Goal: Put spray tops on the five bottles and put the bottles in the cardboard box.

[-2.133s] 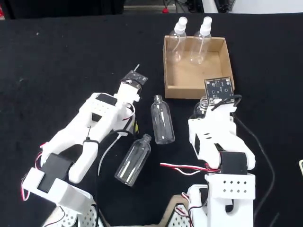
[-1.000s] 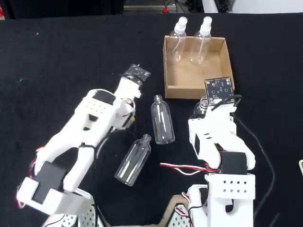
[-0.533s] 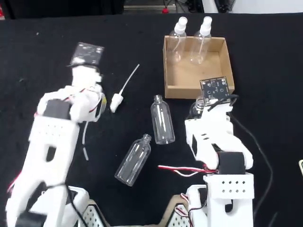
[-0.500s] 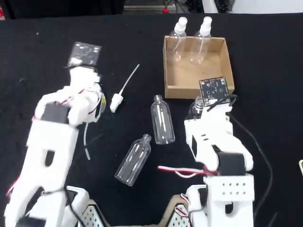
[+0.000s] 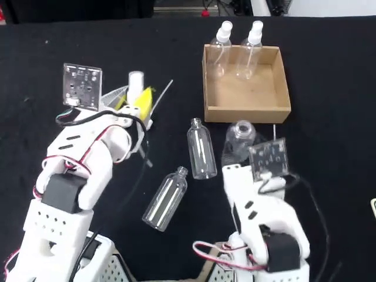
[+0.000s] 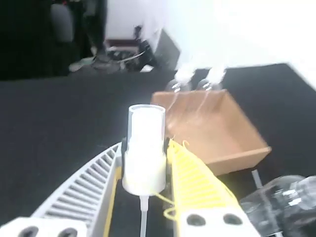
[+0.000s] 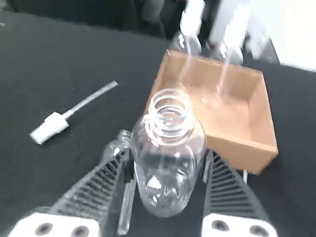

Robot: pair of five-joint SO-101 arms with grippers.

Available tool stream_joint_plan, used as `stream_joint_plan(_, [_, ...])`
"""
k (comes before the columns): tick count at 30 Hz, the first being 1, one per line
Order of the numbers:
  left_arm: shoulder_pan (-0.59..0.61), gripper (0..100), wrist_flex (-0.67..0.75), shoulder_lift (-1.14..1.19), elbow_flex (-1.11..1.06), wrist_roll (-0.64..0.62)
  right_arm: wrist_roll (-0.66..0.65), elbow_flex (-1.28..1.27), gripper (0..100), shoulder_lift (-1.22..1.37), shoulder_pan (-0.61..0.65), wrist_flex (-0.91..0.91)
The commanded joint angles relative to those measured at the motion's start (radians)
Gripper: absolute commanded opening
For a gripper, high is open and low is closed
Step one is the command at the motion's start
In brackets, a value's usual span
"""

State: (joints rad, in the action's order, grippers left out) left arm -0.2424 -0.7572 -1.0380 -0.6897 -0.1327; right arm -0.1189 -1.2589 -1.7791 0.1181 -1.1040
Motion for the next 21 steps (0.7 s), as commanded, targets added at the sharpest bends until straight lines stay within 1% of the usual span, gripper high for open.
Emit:
stream_joint_plan(1, [-0.077,10,0.112,-0.021,0.054,-0.031,0.015,-0.039,16.9,-0.107,0.077,0.048])
stream_joint_plan(5, [-0.151,10,0.163,-0.021,0.108,-0.031,0.015,-0.051,16.9,-0.097,0.086,0.055])
stream_joint_plan(13, [-0.317,10,0.173,-0.017,0.209,-0.031,0.023,-0.056,16.9,-0.081,0.087,0.049])
stream_joint_plan(16, [-0.357,10,0.292,-0.011,0.185,-0.031,0.023,-0.058,16.9,-0.081,0.087,0.048])
stream_joint_plan(21, [-0.367,10,0.589,-0.011,0.064,-0.023,0.025,-0.059,16.9,-0.081,0.087,0.046])
